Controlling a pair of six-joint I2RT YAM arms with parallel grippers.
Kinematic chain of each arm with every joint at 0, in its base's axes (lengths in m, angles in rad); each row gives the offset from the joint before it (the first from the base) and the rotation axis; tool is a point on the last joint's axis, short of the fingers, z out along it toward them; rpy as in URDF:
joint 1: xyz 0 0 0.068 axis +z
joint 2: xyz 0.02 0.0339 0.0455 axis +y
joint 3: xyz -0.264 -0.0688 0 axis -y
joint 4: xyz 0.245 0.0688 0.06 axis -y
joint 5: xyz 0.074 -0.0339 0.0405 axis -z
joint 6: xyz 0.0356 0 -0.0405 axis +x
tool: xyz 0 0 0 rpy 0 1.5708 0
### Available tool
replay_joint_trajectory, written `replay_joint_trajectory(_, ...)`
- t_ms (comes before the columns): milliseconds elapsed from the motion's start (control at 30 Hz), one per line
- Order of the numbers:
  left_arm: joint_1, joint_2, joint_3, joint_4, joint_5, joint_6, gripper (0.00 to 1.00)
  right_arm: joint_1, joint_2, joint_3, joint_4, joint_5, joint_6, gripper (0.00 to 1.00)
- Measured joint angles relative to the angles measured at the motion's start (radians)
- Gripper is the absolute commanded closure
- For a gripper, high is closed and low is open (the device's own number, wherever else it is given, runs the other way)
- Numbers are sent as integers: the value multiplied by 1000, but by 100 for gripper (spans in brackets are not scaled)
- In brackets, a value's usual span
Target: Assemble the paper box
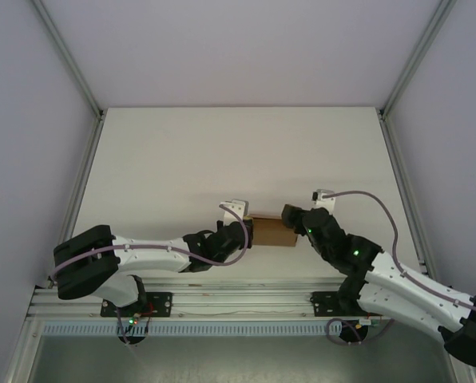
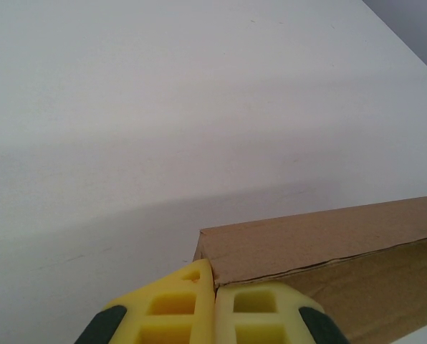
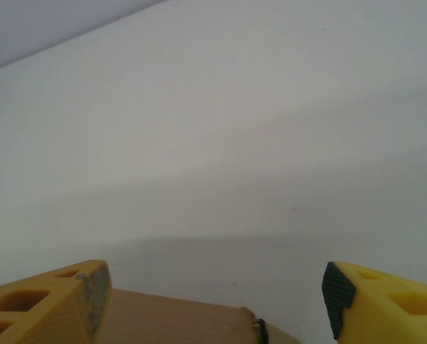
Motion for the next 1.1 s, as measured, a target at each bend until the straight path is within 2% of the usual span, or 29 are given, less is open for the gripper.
replay_joint_trajectory(200, -6, 0, 2, -2, 2, 22, 99, -69, 67, -12, -26, -50, 43, 39)
replay_joint_trajectory(367, -6, -8, 2, -6, 12, 49, 96, -85, 68, -74, -16, -99, 94, 42)
replay_joint_trajectory(567, -6, -35, 1, -47, 43, 110, 75, -88, 13, -166, 97, -126, 137, 45)
replay_joint_trajectory(667, -7, -51, 0, -63, 72, 142, 62, -88, -7, -203, 160, -135, 151, 52)
replay_joint_trajectory(833, -13, -82, -11, -102, 87, 170, 49, -88, -10, -229, 215, -139, 170, 53)
replay_joint_trajectory(967, -13, -123, -23, -130, 98, 190, 25, -88, -10, -244, 244, -139, 184, 54)
replay_joint_trajectory(1067, -13, -171, -23, -161, 119, 188, 0, -88, -10, -253, 266, -138, 186, 58)
replay_joint_trajectory(1100, -13, -192, -23, -172, 122, 177, 0, -88, -10, -256, 274, -138, 188, 58)
